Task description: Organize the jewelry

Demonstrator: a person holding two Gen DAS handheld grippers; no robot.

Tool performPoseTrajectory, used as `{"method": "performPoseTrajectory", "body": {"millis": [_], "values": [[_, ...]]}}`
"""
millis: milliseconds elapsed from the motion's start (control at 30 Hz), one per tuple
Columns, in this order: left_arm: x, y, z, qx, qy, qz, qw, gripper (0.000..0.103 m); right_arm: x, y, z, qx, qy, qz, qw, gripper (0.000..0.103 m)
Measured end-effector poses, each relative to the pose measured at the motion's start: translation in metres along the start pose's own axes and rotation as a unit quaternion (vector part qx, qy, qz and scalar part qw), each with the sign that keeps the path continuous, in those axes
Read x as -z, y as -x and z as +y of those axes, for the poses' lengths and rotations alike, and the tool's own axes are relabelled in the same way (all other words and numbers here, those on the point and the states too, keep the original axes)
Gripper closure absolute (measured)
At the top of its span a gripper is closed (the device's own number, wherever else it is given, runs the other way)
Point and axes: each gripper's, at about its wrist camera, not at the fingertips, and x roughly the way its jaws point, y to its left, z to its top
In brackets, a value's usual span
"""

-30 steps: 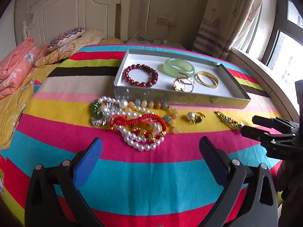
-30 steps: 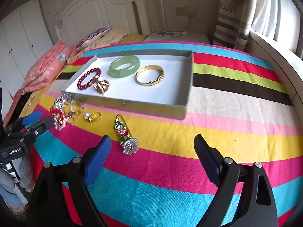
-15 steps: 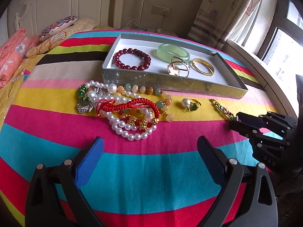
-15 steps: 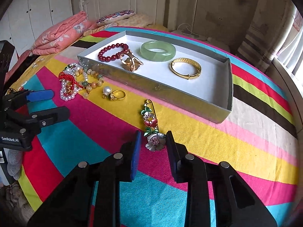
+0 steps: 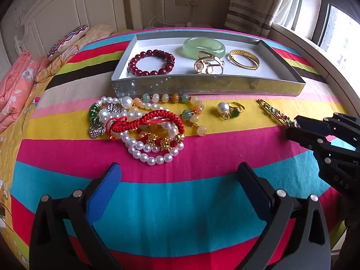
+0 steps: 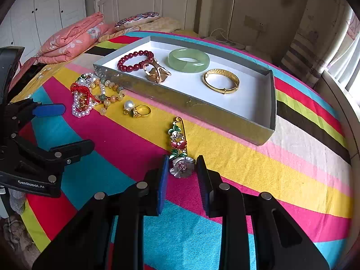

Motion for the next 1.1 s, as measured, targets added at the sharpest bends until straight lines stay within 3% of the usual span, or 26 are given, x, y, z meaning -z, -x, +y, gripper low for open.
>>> {"method": "performPoseTrajectory", "body": {"millis": [500, 600, 867, 1000, 1100], "values": [[0.001, 0.0, 0.001, -0.006, 0.008, 0.007, 0.9999, 0.002, 0.006, 0.007, 0.016, 0.05, 0.03, -0.021, 0.998, 0.078], [0.004, 0.004, 0.006, -0.008, 0.019, 0.003, 0.9998, 0.006, 0.007, 0.01, 0.015, 0.054, 0.026, -0.026, 0.998, 0.078], [-0.003, 0.01, 0.024, 0.0, 0.057, -0.006, 0.9984, 0.031, 0.008, 0.013, 0.017, 0.061, 0.027, -0.036, 0.997, 0.078], [-0.013, 0.005, 0.027, 0.005, 0.063, -0.008, 0.998, 0.038, 0.009, 0.014, 0.016, 0.057, 0.024, -0.038, 0.997, 0.078], [-0.019, 0.002, 0.024, -0.006, 0.05, -0.012, 0.9987, 0.057, 0.009, 0.014, 0.014, 0.053, 0.021, -0.039, 0.998, 0.078]]}}
